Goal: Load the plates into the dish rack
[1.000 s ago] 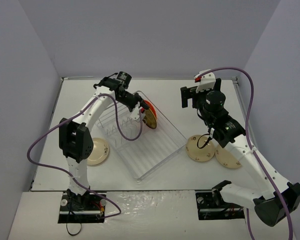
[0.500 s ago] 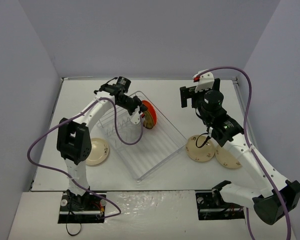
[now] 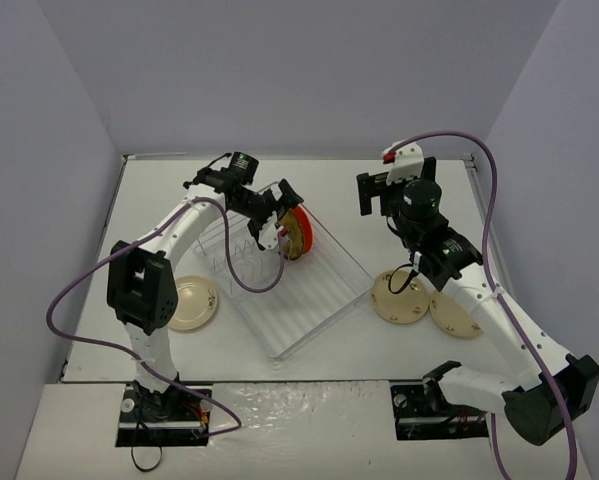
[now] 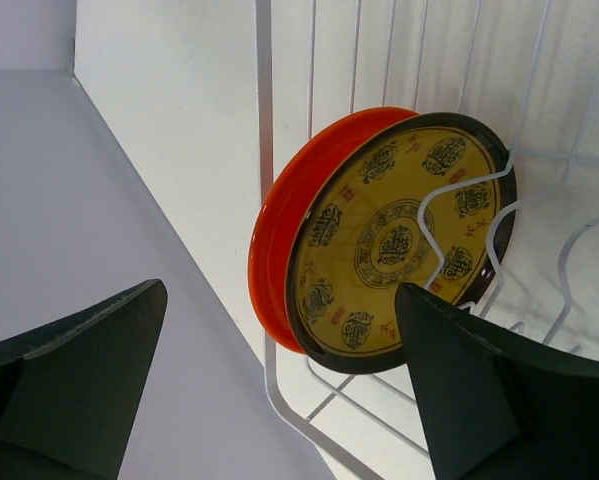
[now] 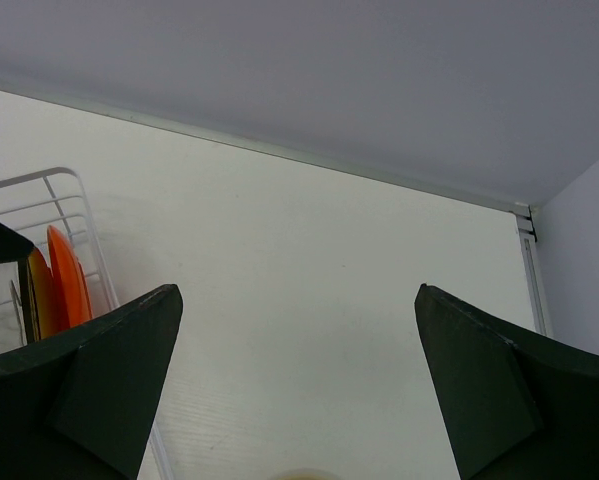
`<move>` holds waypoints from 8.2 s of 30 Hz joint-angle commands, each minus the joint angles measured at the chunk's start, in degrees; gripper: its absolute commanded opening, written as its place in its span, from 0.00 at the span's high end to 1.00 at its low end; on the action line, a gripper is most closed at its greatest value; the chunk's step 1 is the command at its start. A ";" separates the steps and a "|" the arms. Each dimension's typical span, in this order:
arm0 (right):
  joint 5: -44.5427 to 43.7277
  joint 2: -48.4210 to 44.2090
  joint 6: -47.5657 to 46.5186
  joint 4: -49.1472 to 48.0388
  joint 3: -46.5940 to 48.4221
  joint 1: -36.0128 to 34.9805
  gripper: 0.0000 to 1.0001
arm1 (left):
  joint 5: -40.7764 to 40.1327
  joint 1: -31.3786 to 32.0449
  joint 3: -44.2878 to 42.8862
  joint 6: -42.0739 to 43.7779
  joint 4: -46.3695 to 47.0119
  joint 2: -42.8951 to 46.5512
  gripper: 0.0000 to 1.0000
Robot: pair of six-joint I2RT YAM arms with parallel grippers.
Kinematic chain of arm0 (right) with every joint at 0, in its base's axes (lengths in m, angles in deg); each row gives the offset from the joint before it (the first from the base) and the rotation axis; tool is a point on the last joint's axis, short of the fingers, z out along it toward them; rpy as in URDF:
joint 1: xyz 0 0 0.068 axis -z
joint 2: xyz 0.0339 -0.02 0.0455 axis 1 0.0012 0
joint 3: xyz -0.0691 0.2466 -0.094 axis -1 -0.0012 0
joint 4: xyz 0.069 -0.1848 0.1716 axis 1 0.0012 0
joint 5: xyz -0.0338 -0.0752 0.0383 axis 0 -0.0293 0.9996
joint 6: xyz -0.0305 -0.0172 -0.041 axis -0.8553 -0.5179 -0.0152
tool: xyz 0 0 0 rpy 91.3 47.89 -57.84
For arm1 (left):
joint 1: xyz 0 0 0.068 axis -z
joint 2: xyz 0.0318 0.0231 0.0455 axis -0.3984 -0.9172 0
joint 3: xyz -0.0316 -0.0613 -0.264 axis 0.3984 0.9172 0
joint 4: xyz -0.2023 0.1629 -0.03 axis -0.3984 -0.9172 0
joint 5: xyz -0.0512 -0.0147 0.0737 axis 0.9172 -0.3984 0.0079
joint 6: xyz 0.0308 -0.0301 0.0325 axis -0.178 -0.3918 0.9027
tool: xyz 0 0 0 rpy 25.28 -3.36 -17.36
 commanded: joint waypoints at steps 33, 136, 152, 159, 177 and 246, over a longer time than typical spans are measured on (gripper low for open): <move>9.98 -19.63 68.30 37.76 -25.50 19.00 0.00 | -59.91 -22.83 21.16 -153.45 42.67 28.26 0.03; -11.21 24.94 -33.97 -9.28 22.73 -25.30 1.00 | -73.38 -24.02 40.00 -154.34 23.86 47.06 0.03; -9.75 34.76 -28.76 -7.01 25.46 -25.46 1.00 | -74.88 -23.97 41.02 -155.39 21.47 46.41 0.03; -8.61 36.96 -27.16 -6.36 25.42 -25.11 1.00 | -75.74 -24.00 41.83 -156.99 20.88 46.82 0.03; -14.10 37.93 -17.50 -5.96 23.03 -25.58 1.00 | -74.46 -23.96 42.76 -164.93 16.84 47.50 0.03; -11.16 29.91 -8.49 -3.30 26.09 -24.47 0.05 | -71.77 -23.96 53.68 -171.37 2.85 52.48 0.03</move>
